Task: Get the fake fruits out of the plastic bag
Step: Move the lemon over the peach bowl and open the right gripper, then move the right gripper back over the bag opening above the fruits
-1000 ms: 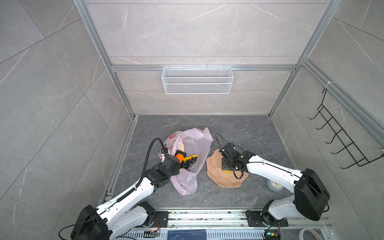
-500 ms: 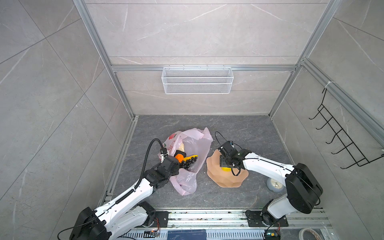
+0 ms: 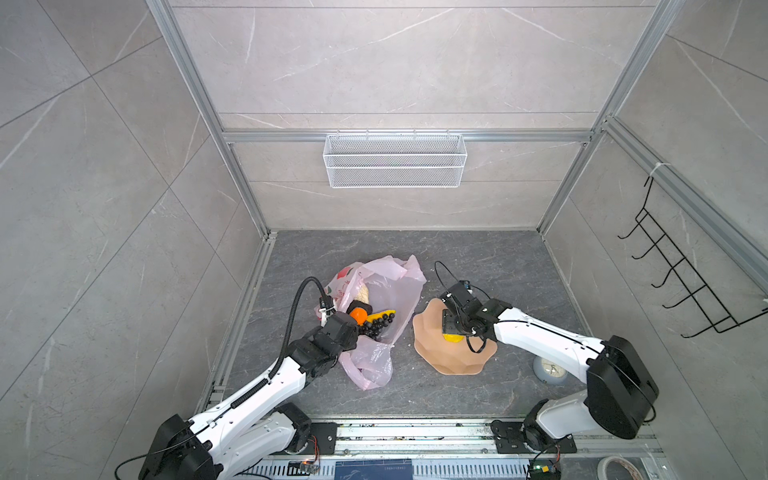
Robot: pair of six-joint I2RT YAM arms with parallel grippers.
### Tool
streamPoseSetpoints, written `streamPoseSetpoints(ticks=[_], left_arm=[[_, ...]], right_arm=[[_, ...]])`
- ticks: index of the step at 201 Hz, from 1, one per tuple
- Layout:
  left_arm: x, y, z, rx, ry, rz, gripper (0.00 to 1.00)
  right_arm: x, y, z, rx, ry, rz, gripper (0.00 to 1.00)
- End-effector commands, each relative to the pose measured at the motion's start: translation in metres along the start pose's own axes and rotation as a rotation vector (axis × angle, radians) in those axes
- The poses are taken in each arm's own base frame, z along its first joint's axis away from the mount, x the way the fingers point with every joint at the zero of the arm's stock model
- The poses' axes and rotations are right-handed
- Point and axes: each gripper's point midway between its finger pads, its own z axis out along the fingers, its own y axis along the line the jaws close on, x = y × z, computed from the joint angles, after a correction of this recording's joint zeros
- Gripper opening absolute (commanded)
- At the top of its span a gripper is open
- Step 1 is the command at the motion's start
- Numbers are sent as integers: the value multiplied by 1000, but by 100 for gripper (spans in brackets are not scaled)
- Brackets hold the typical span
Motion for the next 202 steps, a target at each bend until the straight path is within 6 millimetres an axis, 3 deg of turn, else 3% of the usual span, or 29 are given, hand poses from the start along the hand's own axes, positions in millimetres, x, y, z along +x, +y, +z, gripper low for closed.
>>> streamPoseSetpoints(ticks=[1, 21, 47, 71, 107, 142, 202], left_arm=[[0, 17, -2, -45, -44, -40, 0], [4, 22, -2, -45, -47, -69, 0], [2, 26, -7, -34, -78, -95, 0], [3, 33, -11, -64, -77, -100, 0], [3, 46, -21, -92, -83, -118, 0], [7, 49, -25, -79, -84, -147, 0], [8, 54, -19, -131, -83, -124, 0]], right_arm=[[-21, 29, -59, -148, -107, 12, 71], [-24, 67, -85, -255, -137, -36, 70], [-18, 140, -110, -396, -166, -181, 70], [-13, 191, -103, -452, -111, -236, 69], [4, 251, -74, -518, 22, -245, 67], [25, 262, -34, -457, 106, -240, 57], [91, 231, -4, -393, 194, -260, 53]])
